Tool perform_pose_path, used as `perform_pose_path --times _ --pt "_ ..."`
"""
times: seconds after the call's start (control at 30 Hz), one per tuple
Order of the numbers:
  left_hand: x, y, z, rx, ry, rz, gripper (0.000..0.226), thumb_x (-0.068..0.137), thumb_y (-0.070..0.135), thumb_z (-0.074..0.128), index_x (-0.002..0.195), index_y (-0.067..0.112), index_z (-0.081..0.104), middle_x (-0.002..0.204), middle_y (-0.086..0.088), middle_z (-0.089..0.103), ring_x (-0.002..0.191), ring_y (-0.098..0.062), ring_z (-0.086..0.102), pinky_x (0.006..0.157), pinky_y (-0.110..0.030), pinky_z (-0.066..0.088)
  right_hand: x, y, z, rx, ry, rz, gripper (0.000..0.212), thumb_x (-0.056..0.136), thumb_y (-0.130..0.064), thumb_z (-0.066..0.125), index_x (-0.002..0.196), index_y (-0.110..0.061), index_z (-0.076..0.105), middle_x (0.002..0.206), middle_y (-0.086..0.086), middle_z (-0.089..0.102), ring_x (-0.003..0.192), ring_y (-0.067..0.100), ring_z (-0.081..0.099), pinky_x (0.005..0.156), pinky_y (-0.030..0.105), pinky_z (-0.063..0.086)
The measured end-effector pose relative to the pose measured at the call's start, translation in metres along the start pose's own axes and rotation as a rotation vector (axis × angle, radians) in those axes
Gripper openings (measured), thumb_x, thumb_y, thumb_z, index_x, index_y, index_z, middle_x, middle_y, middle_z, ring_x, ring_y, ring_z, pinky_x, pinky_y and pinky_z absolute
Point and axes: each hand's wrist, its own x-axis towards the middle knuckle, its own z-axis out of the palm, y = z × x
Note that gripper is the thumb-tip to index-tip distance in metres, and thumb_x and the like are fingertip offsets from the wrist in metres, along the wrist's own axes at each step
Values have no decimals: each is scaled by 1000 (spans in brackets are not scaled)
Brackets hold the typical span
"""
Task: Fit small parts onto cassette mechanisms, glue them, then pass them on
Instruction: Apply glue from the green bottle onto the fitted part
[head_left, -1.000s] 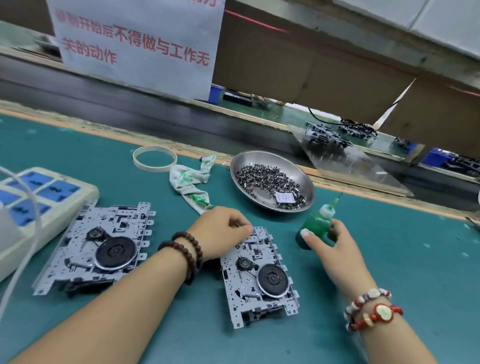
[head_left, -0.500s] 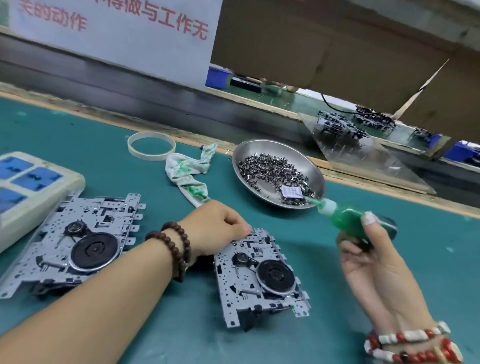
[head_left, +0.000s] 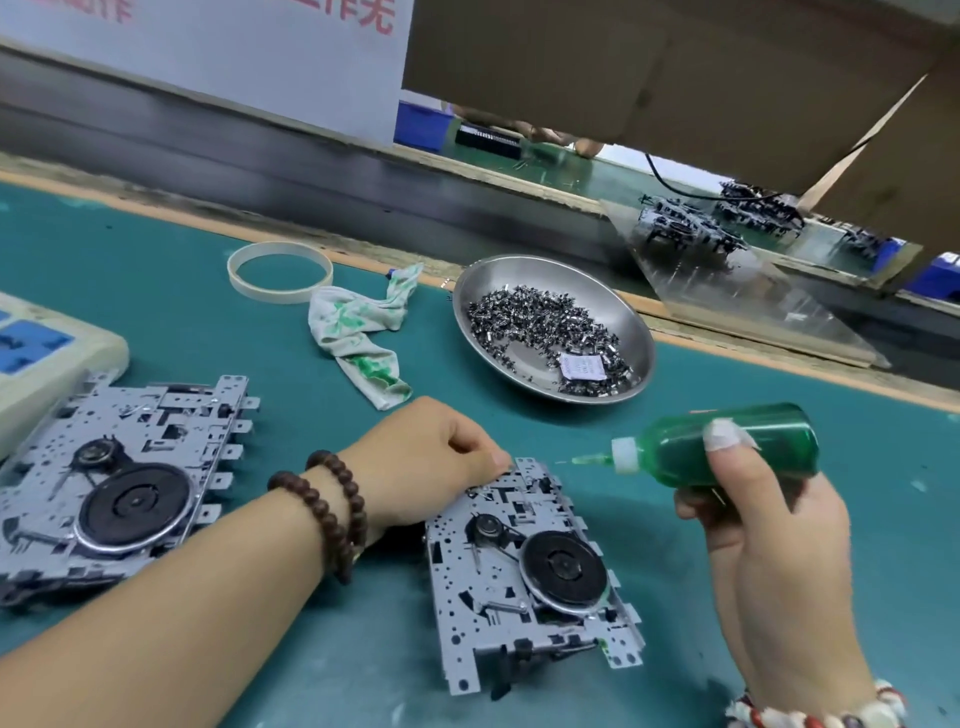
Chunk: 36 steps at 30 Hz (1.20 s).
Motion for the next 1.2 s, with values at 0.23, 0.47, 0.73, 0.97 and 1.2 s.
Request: perform_pose_path --times 0.23,0.47,0.73,0.97,1.2 --pt "2 -1 0 -66 -1 -52 16 85 22 65 77 12 74 64 11 69 60 -4 60 70 -22 52 -1 5 -4 -127 -16 -82 30 60 -52 73 76 -27 69 66 -7 64 55 9 53 49 17 43" --pt "3 -1 0 -80 -4 -59 17 85 22 66 75 12 75 60 13 68 61 -4 60 69 -21 50 1 10 -5 -208 -5 -91 25 65 -47 65 75 -24 65 68 0 65 54 12 52 51 19 43" --pt "2 0 -1 -84 -4 -56 16 85 21 66 75 12 75 72 2 72 65 -9 62 76 -25 52 1 11 -4 -240 -8 -117 33 67 -47 64 80 -16 61 71 4 66 52 11 51 50 17 43" --pt "1 1 -1 -89 -6 -56 16 84 21 66 73 13 74 75 -5 73 60 -10 61 71 -24 52 2 12 -5 -247 -15 -128 33 68 -47 64 80 -16 62 71 4 66 53 12 51 52 18 43" --pt "1 1 -1 -87 -14 -56 18 85 21 65 70 15 73 71 -2 72 58 -8 61 67 -22 53 1 12 -6 -253 -10 -140 28 68 -47 64 77 -21 63 68 -1 64 52 9 51 51 17 43"
